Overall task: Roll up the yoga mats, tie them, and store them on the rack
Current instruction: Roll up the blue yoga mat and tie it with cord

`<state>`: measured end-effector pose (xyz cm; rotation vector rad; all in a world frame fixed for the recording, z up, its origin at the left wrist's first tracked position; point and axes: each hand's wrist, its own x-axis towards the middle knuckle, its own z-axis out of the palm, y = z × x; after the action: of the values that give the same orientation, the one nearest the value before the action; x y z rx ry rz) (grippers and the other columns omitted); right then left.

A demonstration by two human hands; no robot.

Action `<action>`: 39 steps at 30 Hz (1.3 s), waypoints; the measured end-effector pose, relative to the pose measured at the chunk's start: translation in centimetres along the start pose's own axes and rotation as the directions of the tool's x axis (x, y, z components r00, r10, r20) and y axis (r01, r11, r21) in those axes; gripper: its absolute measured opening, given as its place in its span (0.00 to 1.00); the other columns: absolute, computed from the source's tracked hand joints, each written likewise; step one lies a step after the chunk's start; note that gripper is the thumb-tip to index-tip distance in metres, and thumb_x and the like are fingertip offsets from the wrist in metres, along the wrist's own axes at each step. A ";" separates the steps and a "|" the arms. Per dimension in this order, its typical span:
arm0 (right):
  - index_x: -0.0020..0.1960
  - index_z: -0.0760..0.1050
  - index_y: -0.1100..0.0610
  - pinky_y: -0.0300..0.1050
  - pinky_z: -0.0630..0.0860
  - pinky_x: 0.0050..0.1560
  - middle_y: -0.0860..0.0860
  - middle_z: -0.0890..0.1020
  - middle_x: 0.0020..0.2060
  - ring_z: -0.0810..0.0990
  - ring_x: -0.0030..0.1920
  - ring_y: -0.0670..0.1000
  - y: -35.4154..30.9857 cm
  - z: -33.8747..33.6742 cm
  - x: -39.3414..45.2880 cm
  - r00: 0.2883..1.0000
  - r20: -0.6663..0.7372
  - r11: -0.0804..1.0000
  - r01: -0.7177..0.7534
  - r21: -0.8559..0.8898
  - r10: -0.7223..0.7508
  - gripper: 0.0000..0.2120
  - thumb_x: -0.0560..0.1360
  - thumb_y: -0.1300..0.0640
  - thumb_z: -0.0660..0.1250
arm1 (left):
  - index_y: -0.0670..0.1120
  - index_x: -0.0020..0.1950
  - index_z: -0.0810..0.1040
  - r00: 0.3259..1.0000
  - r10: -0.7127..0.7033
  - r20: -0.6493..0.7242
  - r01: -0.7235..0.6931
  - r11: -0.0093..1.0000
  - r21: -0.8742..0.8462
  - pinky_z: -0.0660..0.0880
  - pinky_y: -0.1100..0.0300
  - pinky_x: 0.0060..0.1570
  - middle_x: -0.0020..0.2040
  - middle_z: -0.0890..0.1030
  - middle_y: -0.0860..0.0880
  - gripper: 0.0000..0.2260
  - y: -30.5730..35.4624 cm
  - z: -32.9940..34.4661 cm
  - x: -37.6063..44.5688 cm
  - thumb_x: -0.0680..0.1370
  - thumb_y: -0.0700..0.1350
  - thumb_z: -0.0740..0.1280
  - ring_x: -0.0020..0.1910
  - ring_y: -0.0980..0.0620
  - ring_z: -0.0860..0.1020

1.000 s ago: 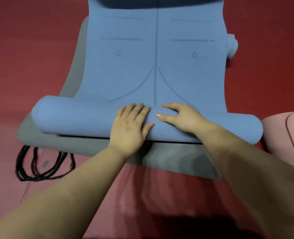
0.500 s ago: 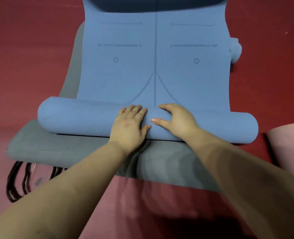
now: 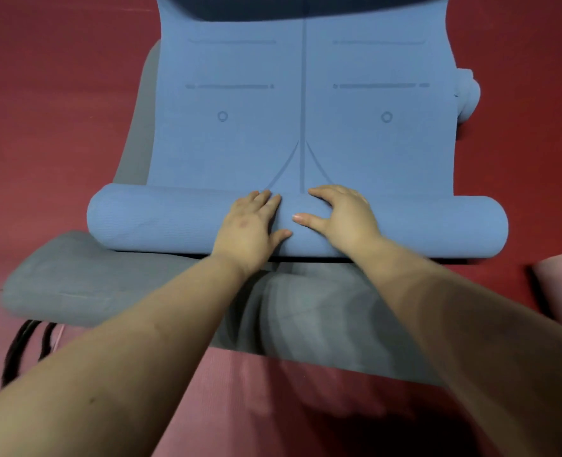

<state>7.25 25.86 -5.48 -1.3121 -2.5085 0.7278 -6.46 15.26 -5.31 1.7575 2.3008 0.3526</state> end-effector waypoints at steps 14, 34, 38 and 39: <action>0.72 0.62 0.47 0.44 0.52 0.69 0.44 0.68 0.69 0.62 0.71 0.47 0.8 -1.8 1.1 0.981 0.173 0.969 0.123 -0.215 -0.086 0.46 0.59 0.42 0.79 | 0.45 0.77 0.52 0.939 0.016 0.342 -0.069 0.987 0.145 0.50 0.60 0.71 0.76 0.58 0.46 0.51 -1.1 -3.1 4.4 0.64 0.55 0.78 0.74 0.48 0.57; 0.65 0.71 0.52 0.47 0.59 0.65 0.48 0.75 0.60 0.69 0.63 0.53 -5.7 -12.7 -9.3 0.943 -0.009 0.924 0.325 -0.203 -0.334 0.38 0.58 0.44 0.79 | 0.47 0.74 0.63 0.968 0.251 -0.004 -0.248 0.957 0.152 0.57 0.61 0.66 0.70 0.70 0.48 0.43 3.6 -14.1 -7.0 0.65 0.62 0.74 0.68 0.47 0.67; 0.65 0.72 0.52 0.48 0.61 0.65 0.48 0.76 0.60 0.70 0.63 0.53 -7.9 -15.2 -15.5 0.936 -0.044 0.915 0.331 -0.230 -0.349 0.38 0.59 0.44 0.79 | 0.44 0.72 0.67 0.955 0.297 -0.028 -0.289 0.945 0.152 0.60 0.57 0.66 0.68 0.73 0.44 0.42 5.9 -16.8 -12.6 0.64 0.62 0.74 0.65 0.44 0.71; 0.65 0.72 0.52 0.49 0.61 0.65 0.48 0.76 0.60 0.70 0.63 0.53 -8.6 -15.8 -17.3 0.932 -0.061 0.912 0.335 -0.237 -0.358 0.38 0.59 0.44 0.79 | 0.43 0.72 0.67 0.951 0.306 -0.041 -0.297 0.942 0.155 0.61 0.57 0.66 0.68 0.73 0.44 0.42 6.6 -17.5 -14.2 0.64 0.62 0.74 0.65 0.44 0.71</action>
<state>17.57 12.78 13.12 -0.8908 -2.6922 0.2990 -2.34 2.25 13.88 2.2117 2.1456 0.3009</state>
